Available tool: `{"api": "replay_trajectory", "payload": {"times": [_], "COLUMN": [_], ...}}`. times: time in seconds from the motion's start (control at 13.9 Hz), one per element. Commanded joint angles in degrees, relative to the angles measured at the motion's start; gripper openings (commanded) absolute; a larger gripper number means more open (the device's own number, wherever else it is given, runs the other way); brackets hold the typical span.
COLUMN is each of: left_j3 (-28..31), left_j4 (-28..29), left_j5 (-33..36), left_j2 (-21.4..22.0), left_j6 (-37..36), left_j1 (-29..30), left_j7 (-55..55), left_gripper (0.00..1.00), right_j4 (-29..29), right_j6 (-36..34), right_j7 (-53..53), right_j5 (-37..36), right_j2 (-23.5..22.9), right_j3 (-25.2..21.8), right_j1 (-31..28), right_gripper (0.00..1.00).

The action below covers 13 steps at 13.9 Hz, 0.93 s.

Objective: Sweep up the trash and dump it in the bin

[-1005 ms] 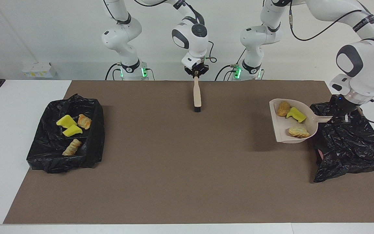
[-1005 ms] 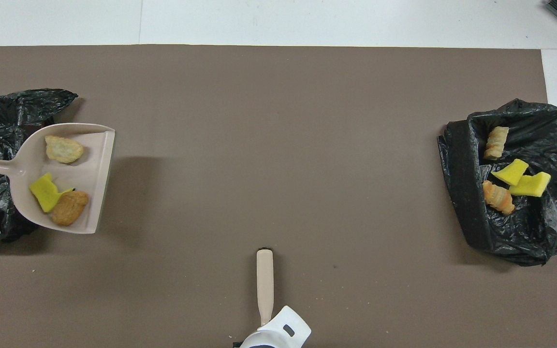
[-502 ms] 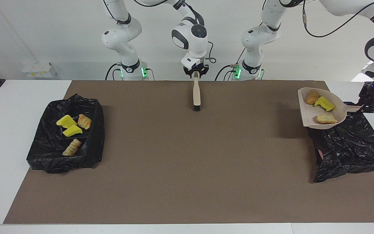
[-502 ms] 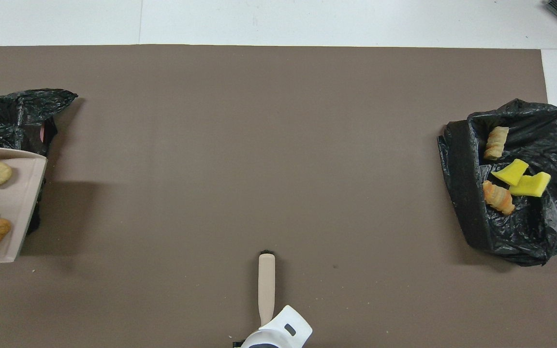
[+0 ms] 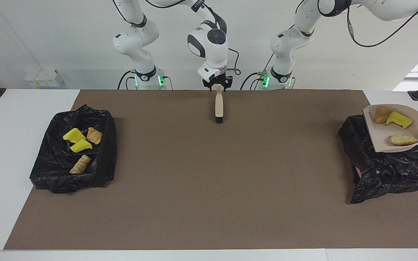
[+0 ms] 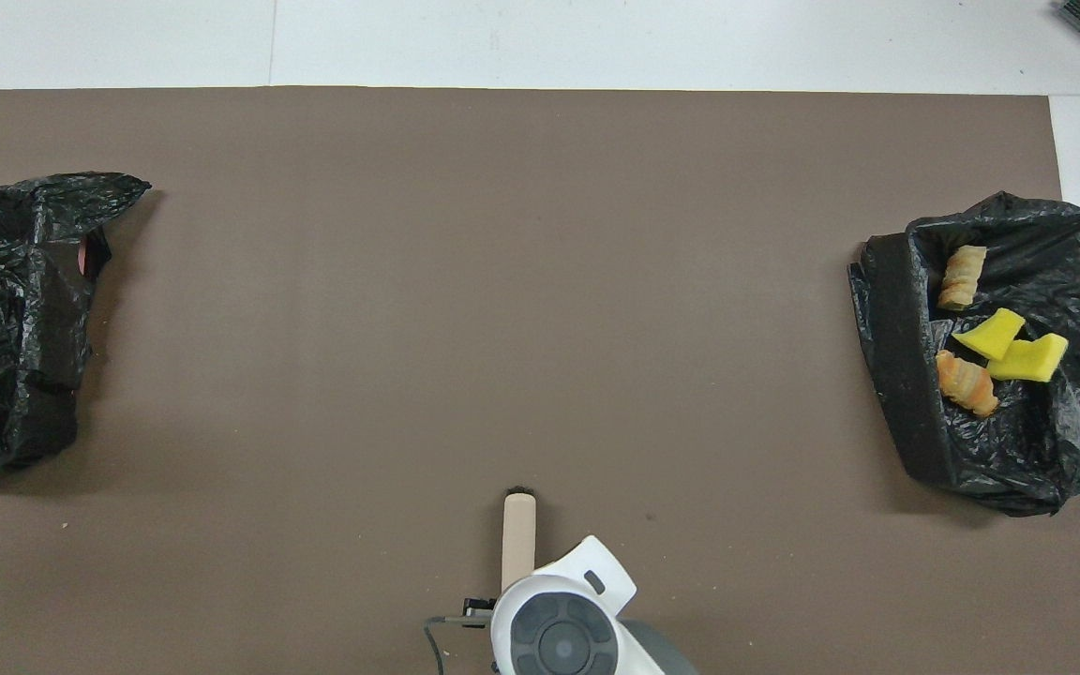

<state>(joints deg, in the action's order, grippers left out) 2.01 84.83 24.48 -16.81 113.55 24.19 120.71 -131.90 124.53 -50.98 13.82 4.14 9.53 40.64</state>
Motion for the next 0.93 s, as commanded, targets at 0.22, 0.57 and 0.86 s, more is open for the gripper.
{"api": "replay_trajectory", "payload": {"times": [0.22,0.57,0.86], "left_j3": [0.10,-0.07,-0.07], "left_j4": [-1.77,-0.02,-0.02], "left_j5": [20.30,33.95,35.89], "left_j2": [0.29,2.57,3.01], "left_j6": [0.70,0.18,-0.26], "left_j1": [-4.07,-6.79,-8.10], "left_j7": [-15.04,-22.79,-24.12], "left_gripper": [0.00,0.00,0.00], "right_j4": [7.08,17.09,23.33], "right_j6": [-8.40,-20.27,-26.44], "right_j7": [7.87,23.29,22.95], "right_j5": [-1.08,-7.13,-8.90], "right_j2": [0.87,2.72,2.90], "right_j3": [0.05,-0.04,-0.39], "right_j1": [-15.38,-30.24,-34.30], "right_gripper": [1.00,1.00,1.00]}}
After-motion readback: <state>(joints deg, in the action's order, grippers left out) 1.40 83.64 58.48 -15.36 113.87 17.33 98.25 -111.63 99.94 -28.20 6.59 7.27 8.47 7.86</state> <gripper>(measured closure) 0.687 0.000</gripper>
